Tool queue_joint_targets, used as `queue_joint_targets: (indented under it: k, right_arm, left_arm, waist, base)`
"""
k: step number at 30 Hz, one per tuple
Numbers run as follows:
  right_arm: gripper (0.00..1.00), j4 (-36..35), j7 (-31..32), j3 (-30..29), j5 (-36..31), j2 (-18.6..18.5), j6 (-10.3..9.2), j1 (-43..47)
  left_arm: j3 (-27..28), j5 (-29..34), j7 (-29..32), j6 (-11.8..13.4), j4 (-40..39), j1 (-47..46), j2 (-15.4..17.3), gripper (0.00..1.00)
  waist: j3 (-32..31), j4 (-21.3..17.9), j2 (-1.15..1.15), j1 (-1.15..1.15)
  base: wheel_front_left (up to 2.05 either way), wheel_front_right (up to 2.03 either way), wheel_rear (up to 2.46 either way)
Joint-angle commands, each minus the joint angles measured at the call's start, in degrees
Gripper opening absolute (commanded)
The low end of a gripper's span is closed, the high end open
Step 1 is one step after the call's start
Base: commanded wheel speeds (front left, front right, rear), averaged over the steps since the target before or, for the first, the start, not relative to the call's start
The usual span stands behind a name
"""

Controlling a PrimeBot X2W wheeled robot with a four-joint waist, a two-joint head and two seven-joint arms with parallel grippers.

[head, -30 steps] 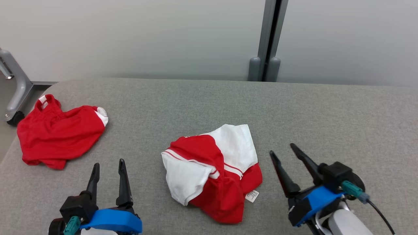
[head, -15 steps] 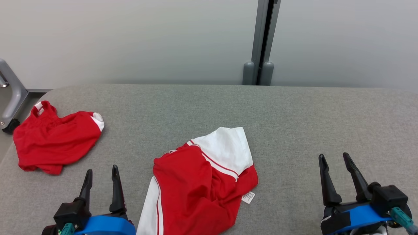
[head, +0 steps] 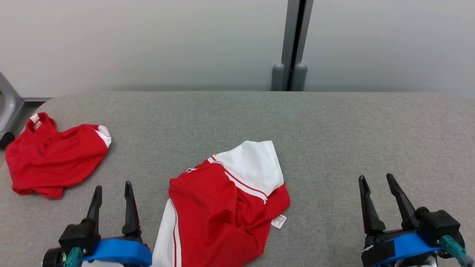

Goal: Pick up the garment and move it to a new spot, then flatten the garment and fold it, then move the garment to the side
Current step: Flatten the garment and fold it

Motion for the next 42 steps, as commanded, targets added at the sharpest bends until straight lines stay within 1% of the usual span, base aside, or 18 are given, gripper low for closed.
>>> queue_joint_targets:
  k: [1,5,9,13,17,21,23,28,31,38,42]
  right_arm:
    - [1.0,-0.03,0.13,-0.02,0.26,0.05,0.03,-0.52]
    - [1.0,0.03,0.17,0.32,0.44,0.04,0.03,-1.5]
    - [1.0,0.19,0.18,0.71,0.25,0.03,0.03,-2.53]
    - [1.0,-0.14,0.19,0.94,-0.02,0.02,0.03,-3.9]
    - [1.0,-0.05,0.07,0.9,0.15,0.01,0.03,-5.12]
    - [1.0,0.18,-0.12,0.81,0.37,0.02,0.03,-6.2]
    - [1.0,0.24,-0.18,0.74,0.54,0.03,0.03,-6.61]
    - [1.0,0.64,-0.39,0.45,0.63,0.03,0.03,-7.7]
    - [1.0,0.93,-0.49,-0.08,0.56,0.03,0.03,-8.27]
    - [1.0,1.53,-0.58,-0.75,0.3,0.03,0.03,-8.02]
    - [1.0,1.93,-0.6,-0.47,0.28,0.03,0.03,-8.33]
  left_arm:
    - [-0.43,0.51,-0.06,-0.37,-0.04,-1.69,0.6,1.0]
    - [-1.93,1.59,0.94,-1.48,-0.21,-6.84,1.71,1.0]
    - [-4.68,2.86,2.89,-3.92,0.99,-14.63,2.76,1.0]
    - [-7.81,2.96,5.39,-6.08,3.97,-22.92,3.13,1.0]
    - [-11.47,2.29,8.08,-7.46,8.74,-29.94,3.56,1.0]
    - [-15.98,0.96,10.4,-7.95,14.97,-35.26,3.91,1.0]
    - [-19.13,-0.41,11.37,-7.98,18.24,-36.99,4.06,1.0]
    - [-26.91,-4.69,13.71,-7.88,26.47,-39.6,6.03,1.0]
    - [-30.3,-6.85,14.67,-7.89,30.72,-40.14,7.22,1.0]
    - [-35.37,-11.0,17.65,-7.9,37.51,-40.97,9.03,1.0]
    - [-37.84,-12.63,19.92,-7.9,39.72,-41.4,9.55,1.0]
  waist:
    - [0.23,-0.16,0.0,0.0]
    - [1.51,-1.17,0.0,0.0]
    - [3.11,-2.78,0.0,0.0]
    - [5.49,-4.78,0.0,0.0]
    - [8.28,-6.79,0.0,0.0]
    - [10.86,-8.67,0.0,0.0]
    - [11.93,-9.56,0.0,0.0]
    - [13.8,-11.03,0.0,0.0]
    - [14.28,-11.34,0.0,0.0]
    - [14.15,-10.87,0.0,0.0]
    - [13.9,-10.58,0.0,0.0]
  base:
    - [0.0,0.0,0.0]
    - [0.0,0.0,0.0]
    - [0.0,0.0,0.0]
    - [0.0,0.0,0.0]
    - [0.0,0.0,0.0]
    - [0.0,0.0,0.0]
    - [0.0,0.0,0.0]
    - [0.0,0.0,0.0]
    - [0.0,0.0,0.0]
    - [0.0,0.0,0.0]
    - [0.0,0.0,0.0]
